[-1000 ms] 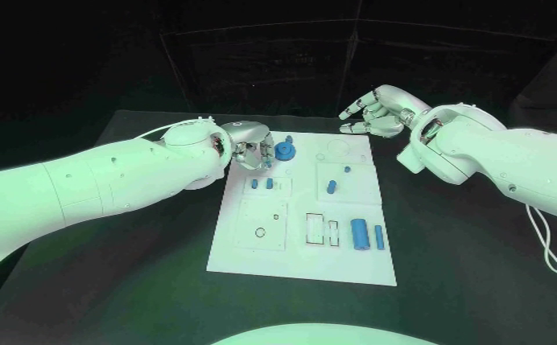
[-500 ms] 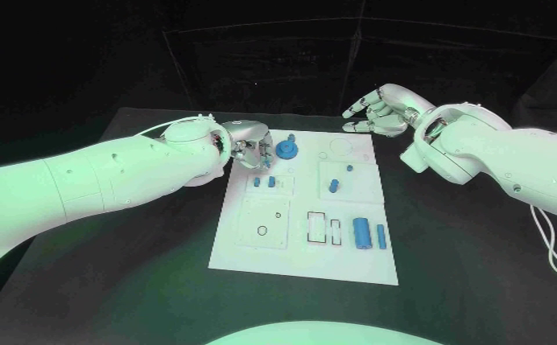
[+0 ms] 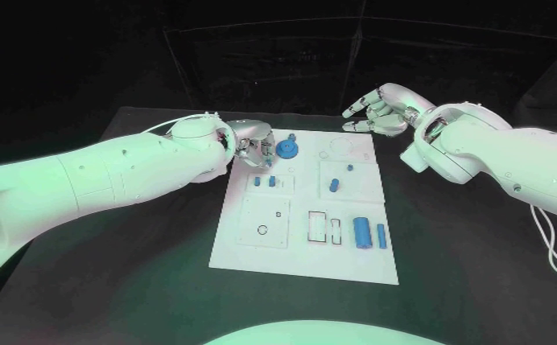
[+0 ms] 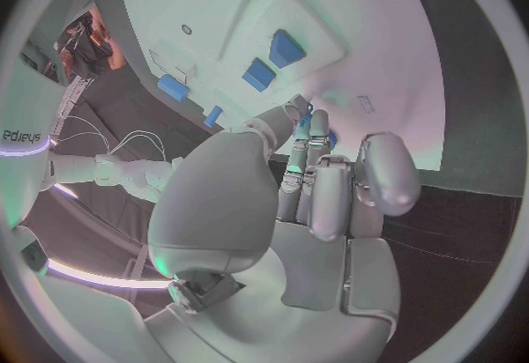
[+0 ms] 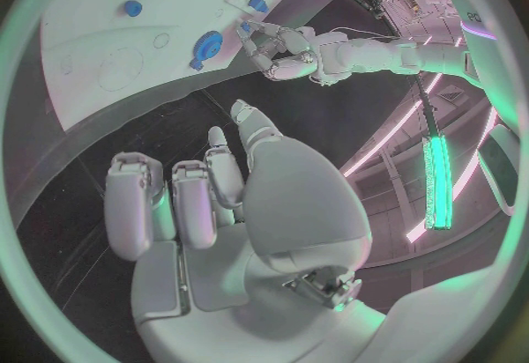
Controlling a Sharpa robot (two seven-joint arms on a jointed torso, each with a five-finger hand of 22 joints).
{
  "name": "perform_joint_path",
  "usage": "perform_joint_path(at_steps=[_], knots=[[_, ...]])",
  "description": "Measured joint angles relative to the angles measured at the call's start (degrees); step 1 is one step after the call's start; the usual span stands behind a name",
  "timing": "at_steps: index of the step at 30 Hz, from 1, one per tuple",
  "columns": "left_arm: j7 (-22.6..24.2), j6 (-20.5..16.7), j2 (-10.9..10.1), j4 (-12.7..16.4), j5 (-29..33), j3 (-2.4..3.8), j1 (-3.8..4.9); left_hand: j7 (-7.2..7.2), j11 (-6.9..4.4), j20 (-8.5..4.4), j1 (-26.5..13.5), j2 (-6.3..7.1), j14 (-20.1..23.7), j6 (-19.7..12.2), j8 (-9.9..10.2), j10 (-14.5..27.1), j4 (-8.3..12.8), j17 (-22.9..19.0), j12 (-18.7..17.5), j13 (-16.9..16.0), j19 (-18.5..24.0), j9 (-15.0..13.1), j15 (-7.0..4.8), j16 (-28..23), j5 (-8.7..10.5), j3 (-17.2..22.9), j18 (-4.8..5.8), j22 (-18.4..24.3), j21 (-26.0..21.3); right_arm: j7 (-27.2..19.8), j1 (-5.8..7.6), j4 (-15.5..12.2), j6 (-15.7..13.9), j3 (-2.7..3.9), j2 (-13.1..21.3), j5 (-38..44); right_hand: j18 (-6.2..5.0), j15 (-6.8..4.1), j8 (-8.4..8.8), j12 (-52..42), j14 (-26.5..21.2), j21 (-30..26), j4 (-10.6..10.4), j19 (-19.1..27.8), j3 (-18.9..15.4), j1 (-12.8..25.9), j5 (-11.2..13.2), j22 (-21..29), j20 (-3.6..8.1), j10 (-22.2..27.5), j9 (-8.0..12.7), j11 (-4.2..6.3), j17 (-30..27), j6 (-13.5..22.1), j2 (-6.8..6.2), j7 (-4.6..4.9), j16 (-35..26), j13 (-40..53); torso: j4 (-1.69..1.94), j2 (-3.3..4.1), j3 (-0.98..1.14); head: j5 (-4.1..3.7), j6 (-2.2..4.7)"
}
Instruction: Assemble the parts on the task board
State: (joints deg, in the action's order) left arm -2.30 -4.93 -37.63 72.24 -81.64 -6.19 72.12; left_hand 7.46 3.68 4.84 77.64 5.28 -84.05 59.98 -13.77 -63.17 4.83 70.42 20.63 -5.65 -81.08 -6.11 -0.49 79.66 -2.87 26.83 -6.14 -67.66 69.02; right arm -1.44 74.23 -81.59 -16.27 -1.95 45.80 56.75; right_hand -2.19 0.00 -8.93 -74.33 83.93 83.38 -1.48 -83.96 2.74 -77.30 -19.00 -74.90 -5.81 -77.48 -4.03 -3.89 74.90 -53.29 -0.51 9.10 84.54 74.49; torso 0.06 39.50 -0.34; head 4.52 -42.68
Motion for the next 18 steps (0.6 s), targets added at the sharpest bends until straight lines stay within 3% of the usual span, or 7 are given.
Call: perform_joint_path(at_steps=[18], knots=[[-0.3, 1.2, 0.3, -0.1, 0.1, -0.01, -0.07, 0.00, -0.22, 0.00, 0.0, 0.00, 0.0, 0.0, 0.0, -0.2, 0.0, -0.1, -0.3, 0.1, 0.0, 0.0, 0.00, 0.0, 0.00, 0.0, -0.01, 0.0, 0.0, 0.0, 0.00, 0.0, 0.0, 0.00, 0.0, 0.0, 0.00, 0.00, 0.00, 0.0, 0.0, 0.0, 0.0, 0.0, 0.0, 0.0, 0.0, 0.0, 0.00, 0.0, 0.0, 0.00, 0.0, 0.0, 0.00, 0.00, 0.0, -0.1, 0.01, 0.00, -0.02, -0.09, -0.12]])
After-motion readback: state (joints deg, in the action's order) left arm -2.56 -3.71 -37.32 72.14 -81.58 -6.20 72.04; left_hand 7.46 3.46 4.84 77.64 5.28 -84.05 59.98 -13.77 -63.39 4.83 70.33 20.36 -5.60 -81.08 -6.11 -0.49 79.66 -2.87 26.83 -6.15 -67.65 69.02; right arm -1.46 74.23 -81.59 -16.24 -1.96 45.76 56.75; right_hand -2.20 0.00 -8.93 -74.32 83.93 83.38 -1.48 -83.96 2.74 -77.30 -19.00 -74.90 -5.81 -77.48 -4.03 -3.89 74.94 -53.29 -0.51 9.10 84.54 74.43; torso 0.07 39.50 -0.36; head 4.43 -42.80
